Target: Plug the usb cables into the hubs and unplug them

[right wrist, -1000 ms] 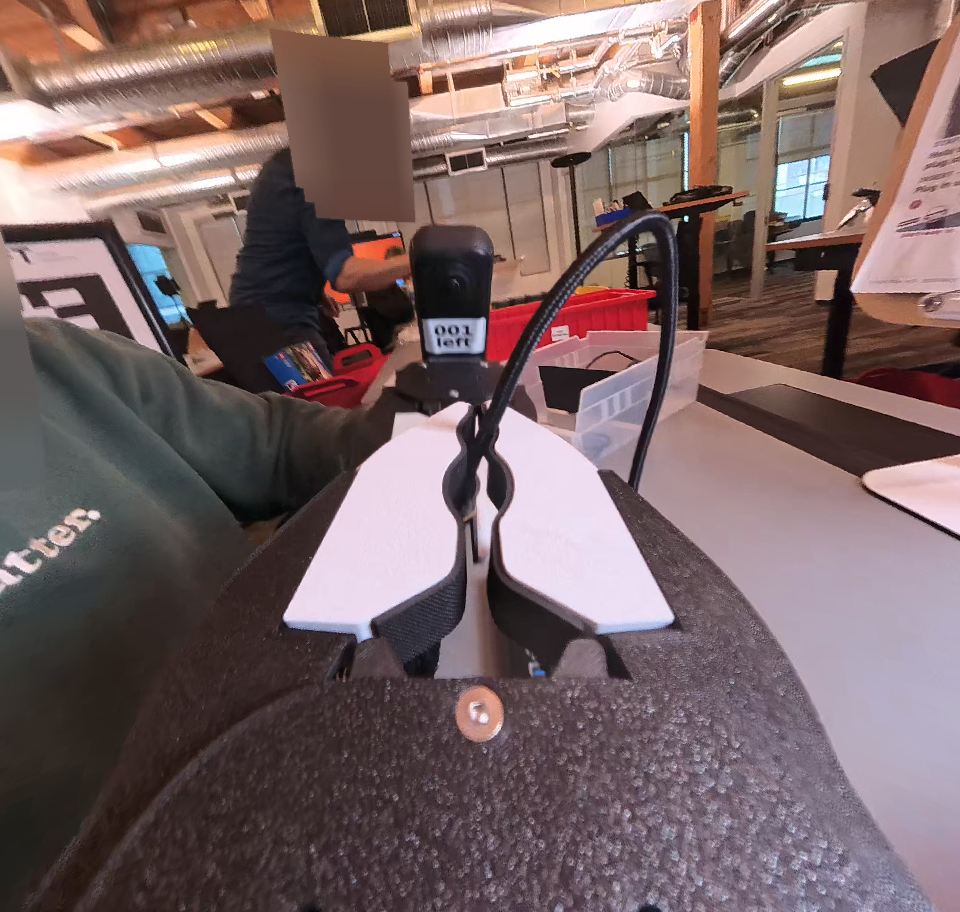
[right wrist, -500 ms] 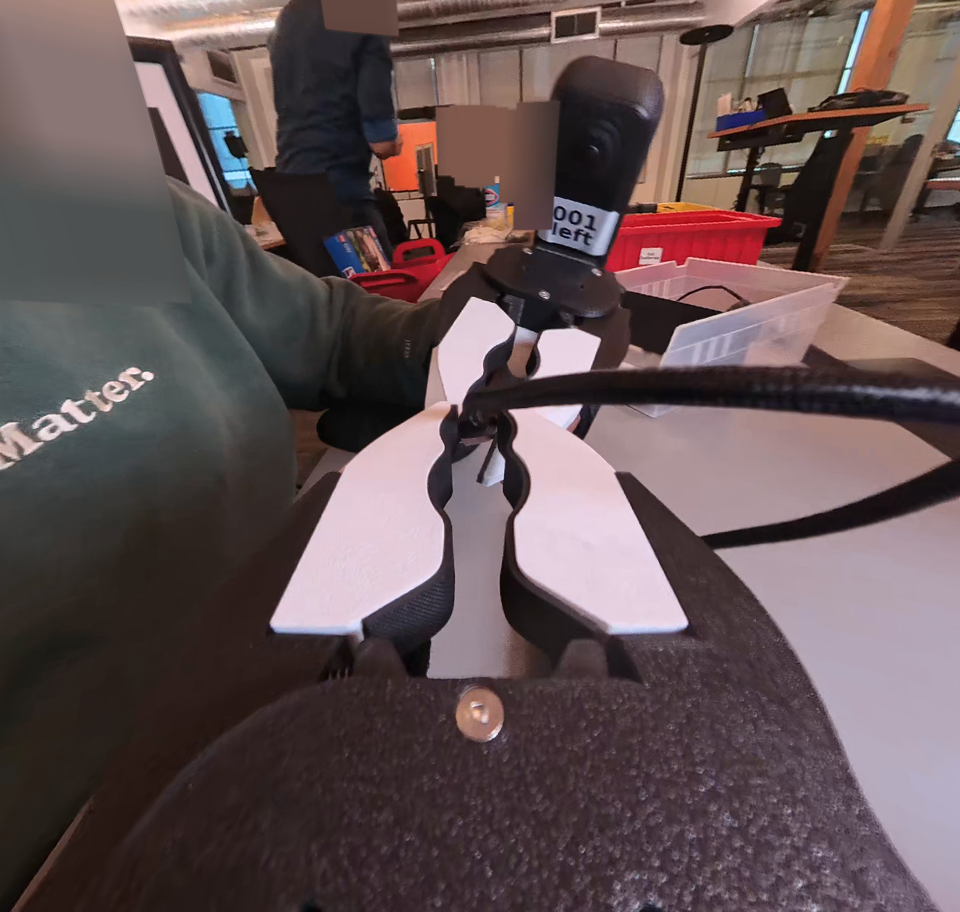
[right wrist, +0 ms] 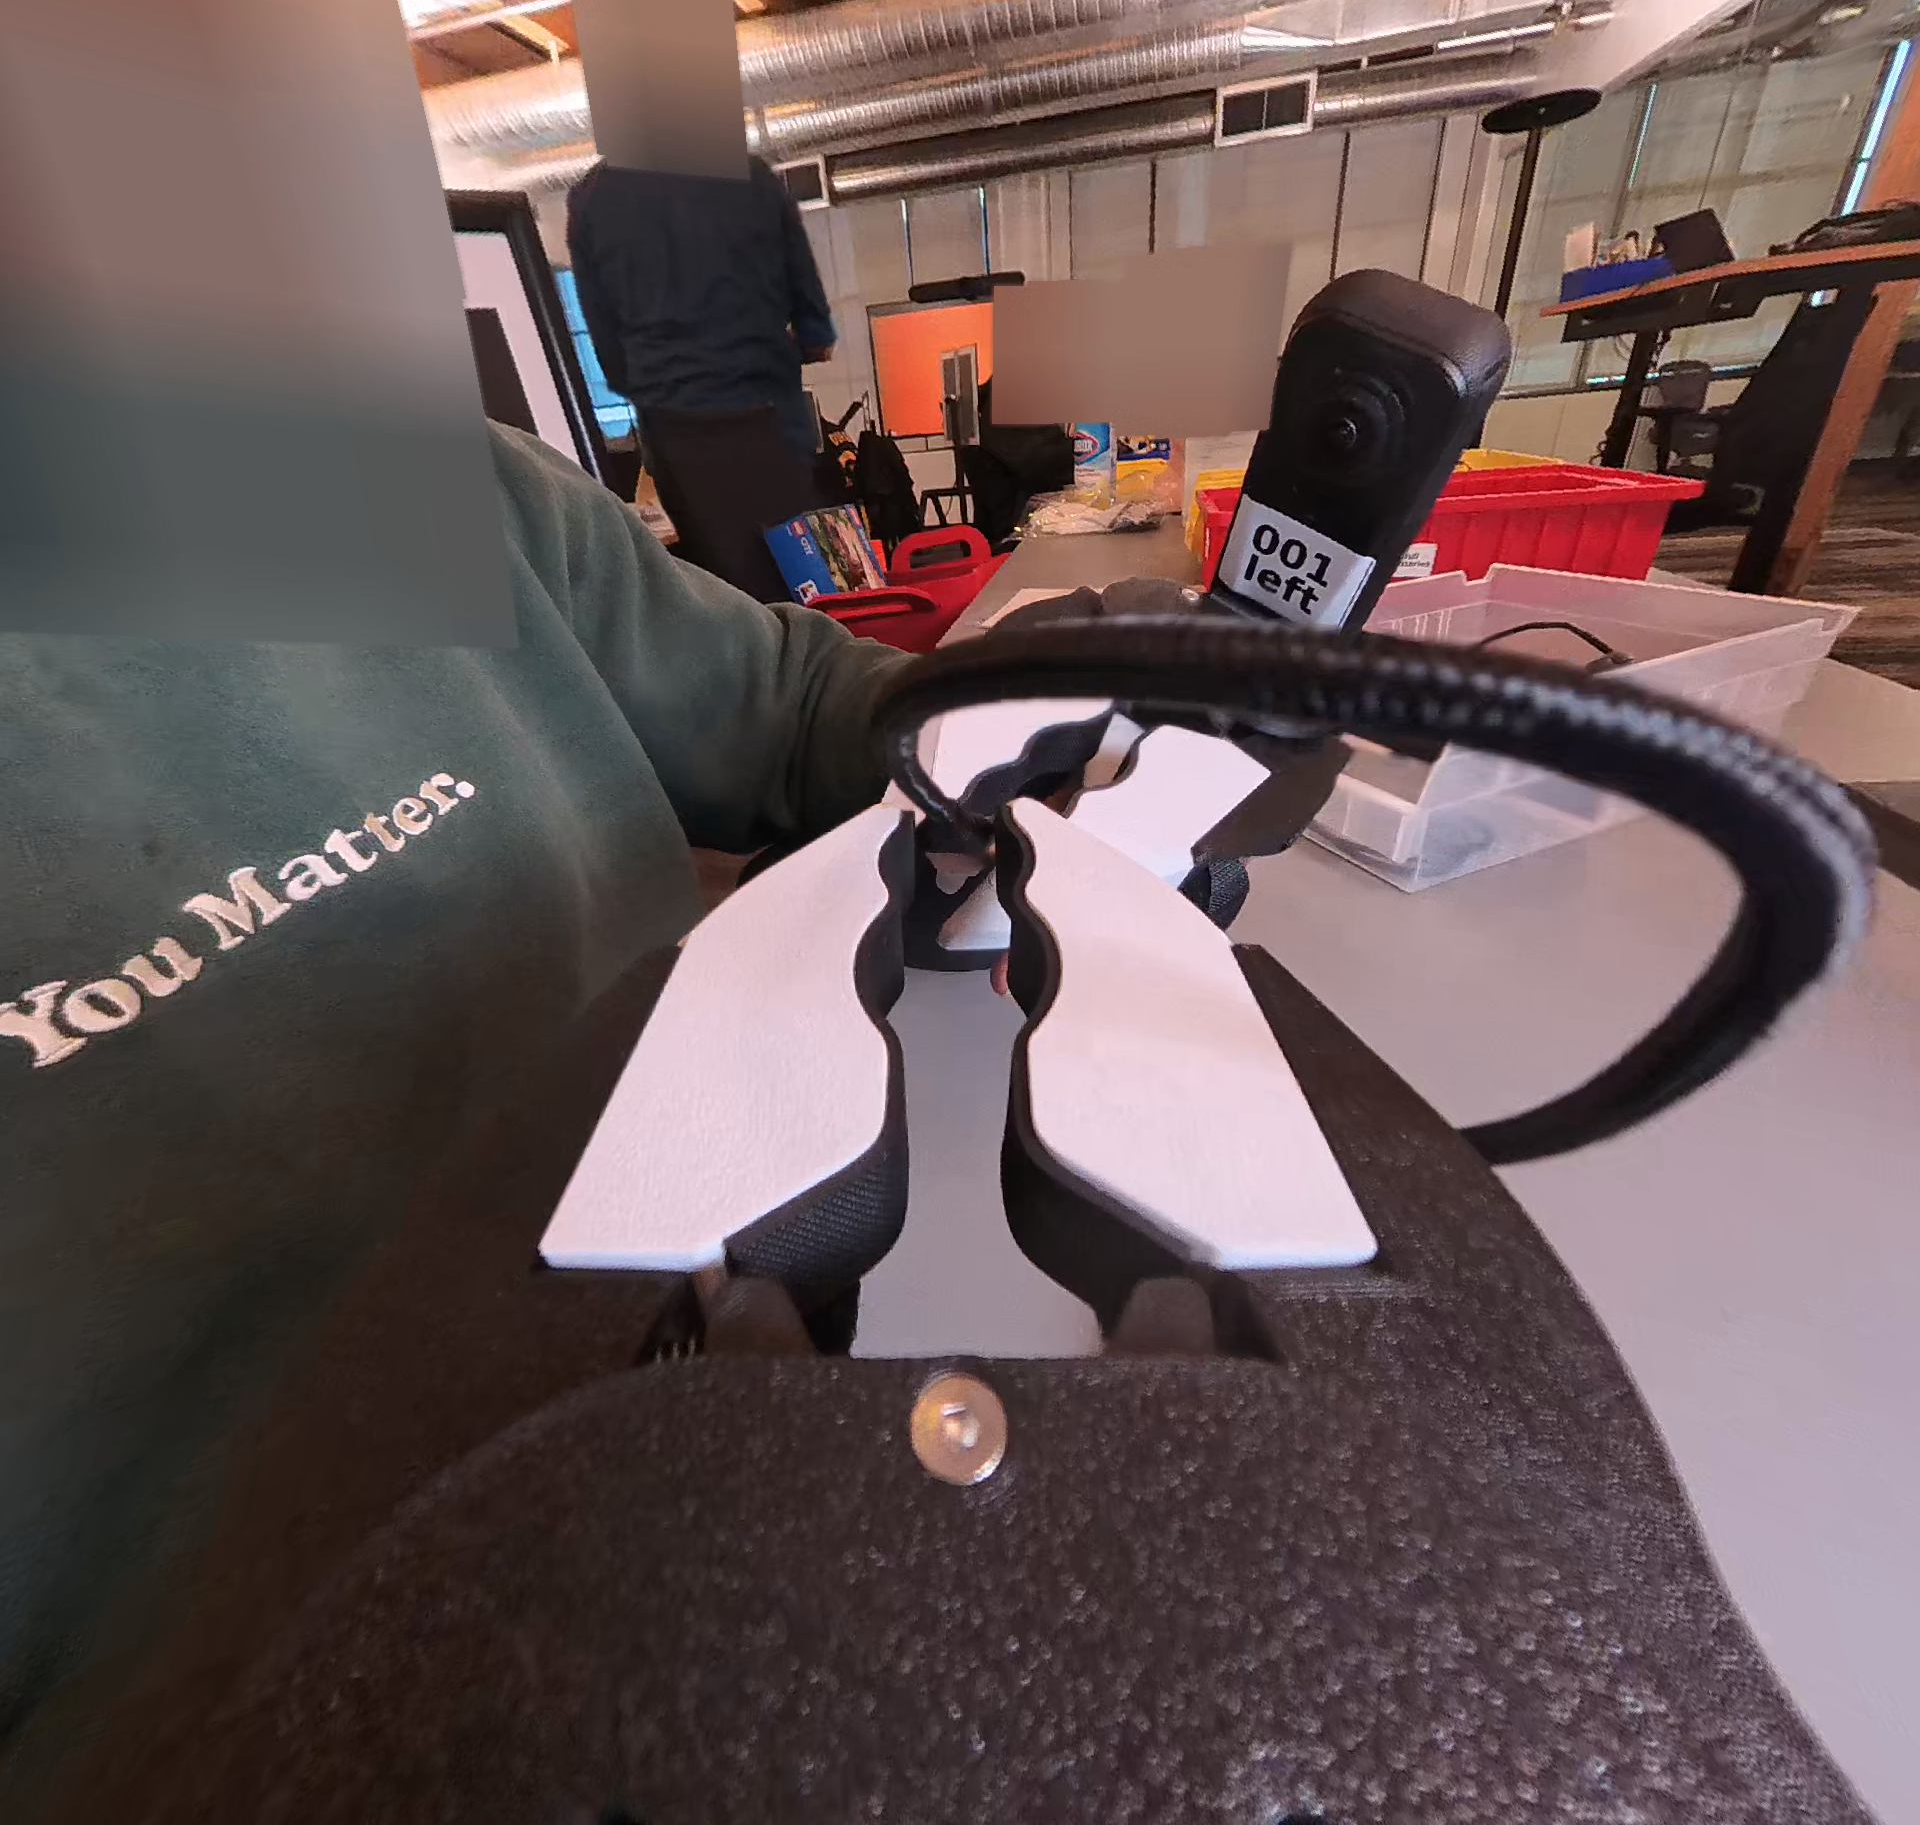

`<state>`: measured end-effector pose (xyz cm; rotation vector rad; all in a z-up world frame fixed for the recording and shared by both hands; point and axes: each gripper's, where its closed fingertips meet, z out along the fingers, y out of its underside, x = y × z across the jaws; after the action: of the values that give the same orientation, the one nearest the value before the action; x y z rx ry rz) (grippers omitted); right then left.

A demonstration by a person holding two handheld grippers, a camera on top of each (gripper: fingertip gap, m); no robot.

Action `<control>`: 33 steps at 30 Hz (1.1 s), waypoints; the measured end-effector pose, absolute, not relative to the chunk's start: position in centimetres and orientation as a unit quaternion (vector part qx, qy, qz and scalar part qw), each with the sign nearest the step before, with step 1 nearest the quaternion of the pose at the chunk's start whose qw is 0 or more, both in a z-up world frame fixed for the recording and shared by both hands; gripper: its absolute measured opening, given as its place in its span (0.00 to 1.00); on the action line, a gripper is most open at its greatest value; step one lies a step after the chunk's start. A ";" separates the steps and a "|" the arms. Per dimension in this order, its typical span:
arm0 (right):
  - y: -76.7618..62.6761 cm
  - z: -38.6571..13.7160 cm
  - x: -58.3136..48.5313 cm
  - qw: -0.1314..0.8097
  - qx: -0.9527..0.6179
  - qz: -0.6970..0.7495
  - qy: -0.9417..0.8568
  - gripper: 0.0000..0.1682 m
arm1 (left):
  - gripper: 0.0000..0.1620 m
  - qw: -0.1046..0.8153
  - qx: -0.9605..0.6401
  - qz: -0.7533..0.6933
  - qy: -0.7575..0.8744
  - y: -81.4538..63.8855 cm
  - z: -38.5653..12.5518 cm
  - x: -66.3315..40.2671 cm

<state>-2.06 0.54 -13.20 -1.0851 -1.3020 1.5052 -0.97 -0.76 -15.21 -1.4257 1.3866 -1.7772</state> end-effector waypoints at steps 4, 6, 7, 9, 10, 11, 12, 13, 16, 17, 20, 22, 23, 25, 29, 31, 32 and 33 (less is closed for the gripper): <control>0.5 -13.2 -2.1 0.434 -0.432 0.591 -0.526 0.09 | 0.09 0.231 -0.518 -0.654 0.501 -0.8 -15.2 -1.0; 0.6 -13.0 -2.1 0.446 -0.430 0.584 -0.524 0.08 | 0.09 0.229 -0.519 -0.657 0.496 -0.7 -15.1 -1.0; 0.7 -12.9 -2.1 0.454 -0.429 0.580 -0.522 0.07 | 0.09 0.226 -0.520 -0.659 0.494 -0.7 -15.2 -1.1; 0.8 -12.9 -2.1 0.463 -0.432 0.568 -0.526 0.05 | 0.09 0.219 -0.520 -0.666 0.488 -0.7 -15.3 -1.2; 0.7 -13.1 -2.2 0.462 -0.435 0.560 -0.533 0.05 | 0.09 0.220 -0.521 -0.662 0.492 -0.7 -15.5 -1.2; 0.6 -13.2 -2.2 0.462 -0.437 0.551 -0.541 0.05 | 0.09 0.220 -0.522 -0.660 0.494 -0.8 -15.6 -1.2; 0.5 -13.2 -2.2 0.463 -0.437 0.545 -0.546 0.05 | 0.09 0.218 -0.520 -0.661 0.495 -0.9 -15.5 -1.2; 0.4 -13.2 -2.2 0.463 -0.437 0.544 -0.547 0.05 | 0.09 0.217 -0.520 -0.661 0.496 -1.0 -15.4 -1.2; 1.0 -13.3 -2.2 0.461 -0.453 0.537 -0.542 0.05 | 0.09 0.256 -0.541 -0.618 0.510 0.1 -15.7 -1.6; 1.5 -13.5 -2.1 0.464 -0.462 0.530 -0.538 0.05 | 0.11 0.285 -0.554 -0.581 0.524 1.0 -16.1 -2.2; 3.1 -14.1 -1.6 0.467 -0.493 0.509 -0.528 0.05 | 0.24 0.357 -0.615 -0.429 0.557 4.3 -18.2 -5.1; 4.2 -14.3 -1.4 0.474 -0.511 0.492 -0.521 0.05 | 0.35 0.361 -0.659 -0.314 0.581 6.1 -21.5 -7.3; 4.6 -14.4 -1.3 0.477 -0.518 0.485 -0.519 0.05 | 0.40 0.341 -0.675 -0.297 0.584 6.1 -23.2 -7.9; 5.1 -14.6 -1.3 0.481 -0.527 0.472 -0.518 0.05 | 0.45 0.315 -0.695 -0.273 0.586 5.9 -26.1 -8.4; 5.5 -14.8 -1.2 0.486 -0.536 0.458 -0.517 0.05 | 0.47 0.299 -0.709 -0.213 0.603 6.9 -29.5 -8.7; 5.6 -14.5 -1.0 0.491 -0.535 0.457 -0.514 0.05 | 0.44 0.298 -0.709 -0.219 0.601 7.1 -30.0 -8.2; 5.7 -14.2 -0.9 0.495 -0.533 0.459 -0.510 0.05 | 0.41 0.302 -0.709 -0.218 0.599 7.4 -30.0 -8.2; 5.8 -13.9 -0.7 0.498 -0.533 0.461 -0.506 0.05 | 0.38 0.306 -0.707 -0.216 0.600 7.6 -29.9 -8.3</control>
<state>-0.67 5.76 -13.93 -1.2893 -1.2252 1.1148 -8.26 7.65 -29.91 -1.8704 1.5881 -0.5723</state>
